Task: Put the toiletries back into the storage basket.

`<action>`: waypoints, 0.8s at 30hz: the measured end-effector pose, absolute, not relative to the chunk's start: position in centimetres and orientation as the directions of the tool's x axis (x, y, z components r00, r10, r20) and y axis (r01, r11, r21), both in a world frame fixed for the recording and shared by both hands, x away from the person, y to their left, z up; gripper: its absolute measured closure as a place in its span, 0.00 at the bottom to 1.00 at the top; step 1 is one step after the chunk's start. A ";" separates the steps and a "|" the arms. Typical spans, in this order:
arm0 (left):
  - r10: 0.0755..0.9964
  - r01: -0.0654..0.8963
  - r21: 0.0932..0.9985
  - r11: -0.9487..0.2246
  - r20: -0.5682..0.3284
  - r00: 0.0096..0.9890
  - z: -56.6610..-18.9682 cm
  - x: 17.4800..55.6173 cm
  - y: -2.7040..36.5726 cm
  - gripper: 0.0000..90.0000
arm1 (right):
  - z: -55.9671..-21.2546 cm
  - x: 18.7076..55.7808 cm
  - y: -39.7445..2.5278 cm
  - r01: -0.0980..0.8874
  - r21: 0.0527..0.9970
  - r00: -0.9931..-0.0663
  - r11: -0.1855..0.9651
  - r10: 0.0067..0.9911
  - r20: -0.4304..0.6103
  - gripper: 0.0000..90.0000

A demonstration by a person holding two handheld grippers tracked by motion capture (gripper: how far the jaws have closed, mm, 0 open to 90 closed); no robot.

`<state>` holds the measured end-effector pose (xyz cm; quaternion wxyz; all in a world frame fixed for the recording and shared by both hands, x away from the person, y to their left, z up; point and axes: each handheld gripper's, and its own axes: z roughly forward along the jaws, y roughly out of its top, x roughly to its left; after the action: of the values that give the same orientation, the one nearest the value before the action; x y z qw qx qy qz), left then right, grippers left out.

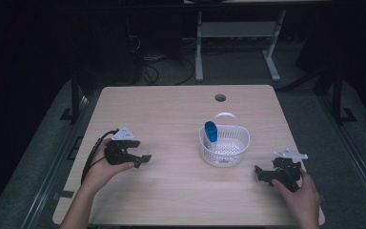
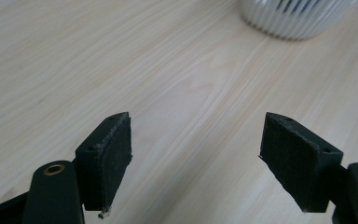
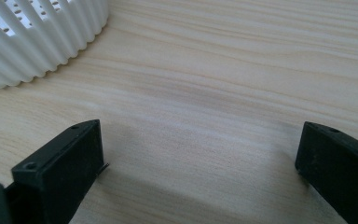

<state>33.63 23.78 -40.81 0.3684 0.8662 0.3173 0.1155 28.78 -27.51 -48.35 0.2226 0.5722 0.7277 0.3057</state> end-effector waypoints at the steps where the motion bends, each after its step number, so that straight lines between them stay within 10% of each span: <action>1: 0.642 0.469 0.705 -0.533 -0.023 0.766 -41.0 33.5 24.0 0.28 | -48.4 28.8 -27.5 0.697 0.700 -0.246 0.158 0.969 0.026 0.01; 24: 0.721 0.553 0.609 -0.568 0.044 0.692 -46.0 32.6 26.4 0.23 | -48.4 28.8 -27.5 0.697 0.700 -0.246 0.158 0.969 0.026 0.01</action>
<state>32.58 26.37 -46.02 0.2880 0.8735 0.3645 0.1455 28.78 -27.51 -48.35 0.2228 0.5722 0.7277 0.3057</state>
